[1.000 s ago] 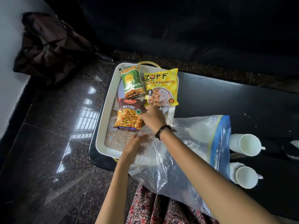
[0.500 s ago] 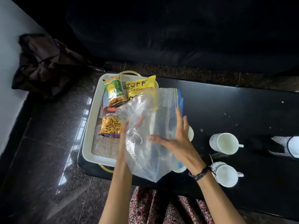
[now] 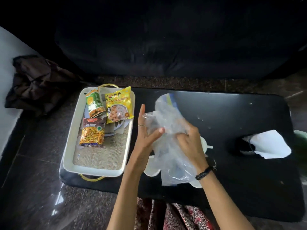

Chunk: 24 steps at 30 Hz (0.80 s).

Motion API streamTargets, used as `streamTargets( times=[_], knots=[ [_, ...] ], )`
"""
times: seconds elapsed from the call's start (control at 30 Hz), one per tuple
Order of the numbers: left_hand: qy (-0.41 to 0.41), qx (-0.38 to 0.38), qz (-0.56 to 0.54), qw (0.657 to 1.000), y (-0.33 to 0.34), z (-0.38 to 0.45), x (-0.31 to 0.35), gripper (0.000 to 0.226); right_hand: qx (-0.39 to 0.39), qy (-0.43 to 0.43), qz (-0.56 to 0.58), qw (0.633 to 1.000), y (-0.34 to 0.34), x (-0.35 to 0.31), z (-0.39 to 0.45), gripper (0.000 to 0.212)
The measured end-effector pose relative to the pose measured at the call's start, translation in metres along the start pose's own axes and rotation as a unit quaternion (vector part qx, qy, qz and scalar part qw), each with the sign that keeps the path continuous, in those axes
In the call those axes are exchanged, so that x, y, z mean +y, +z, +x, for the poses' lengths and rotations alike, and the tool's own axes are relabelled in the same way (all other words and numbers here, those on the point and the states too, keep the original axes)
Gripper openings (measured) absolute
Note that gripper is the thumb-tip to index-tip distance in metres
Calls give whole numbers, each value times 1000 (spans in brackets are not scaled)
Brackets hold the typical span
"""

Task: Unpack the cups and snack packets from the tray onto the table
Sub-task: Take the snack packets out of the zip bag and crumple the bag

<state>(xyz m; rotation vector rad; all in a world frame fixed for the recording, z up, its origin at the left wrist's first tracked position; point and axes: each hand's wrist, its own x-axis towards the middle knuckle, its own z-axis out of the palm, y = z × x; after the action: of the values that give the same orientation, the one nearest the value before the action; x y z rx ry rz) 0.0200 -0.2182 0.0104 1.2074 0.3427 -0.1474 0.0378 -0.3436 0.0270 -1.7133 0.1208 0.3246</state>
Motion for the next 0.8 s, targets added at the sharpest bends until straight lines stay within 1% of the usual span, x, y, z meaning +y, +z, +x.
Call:
streamTargets(
  times=[0.03, 0.07, 0.13, 0.17, 0.23, 0.27, 0.33, 0.4, 0.43, 0.47, 0.53, 0.6, 0.67, 0.7, 0.8],
  knots=[
    [12, -7, 27, 1000, 6, -2, -2, 75, -19, 9, -21, 1000, -6, -2, -2, 55],
    [27, 9, 53, 998, 14, -2, -6, 67, -39, 24, -47, 998, -12, -3, -4, 52],
    [33, 77, 76, 994, 35, -3, -6, 38, -75, 53, -85, 992, -23, -7, -12, 41],
    [38, 109, 76, 990, 43, -4, -7, 26, -93, 64, -76, 991, -28, -8, -17, 35],
    [58, 160, 49, 984, 57, -5, -8, 16, -126, 97, 12, 987, -36, -7, -31, 31],
    [70, 178, 34, 981, 64, -5, -8, 16, -125, 117, 71, 983, -41, -6, -39, 31],
    [89, 236, 21, 967, 75, -4, -9, 24, -78, 137, 163, 974, -53, -4, -52, 41],
    [94, 321, 14, 942, 80, -2, -12, 41, -35, 148, 189, 970, -67, 4, -62, 58],
    [95, 350, 8, 932, 82, -2, -14, 45, -29, 152, 186, 970, -73, 8, -68, 63],
    [97, 359, 0, 928, 85, -1, -14, 46, -29, 154, 186, 970, -75, 10, -73, 68],
    [105, 342, 30, 933, 91, -6, -18, 46, -21, 144, 208, 967, -70, 13, -81, 83],
    [110, 277, 79, 951, 100, -18, -28, 44, 16, 109, 235, 966, -60, 13, -82, 92],
    [99, 189, 54, 975, 108, -41, -37, 41, 64, 67, 248, 964, -54, 12, -84, 87],
    [89, 160, 34, 982, 109, -48, -40, 39, 76, 58, 246, 965, -55, 11, -82, 82],
    [66, 91, 9, 994, 109, -59, -47, 25, 73, 56, 221, 971, -65, 14, -82, 68]
  ],
)
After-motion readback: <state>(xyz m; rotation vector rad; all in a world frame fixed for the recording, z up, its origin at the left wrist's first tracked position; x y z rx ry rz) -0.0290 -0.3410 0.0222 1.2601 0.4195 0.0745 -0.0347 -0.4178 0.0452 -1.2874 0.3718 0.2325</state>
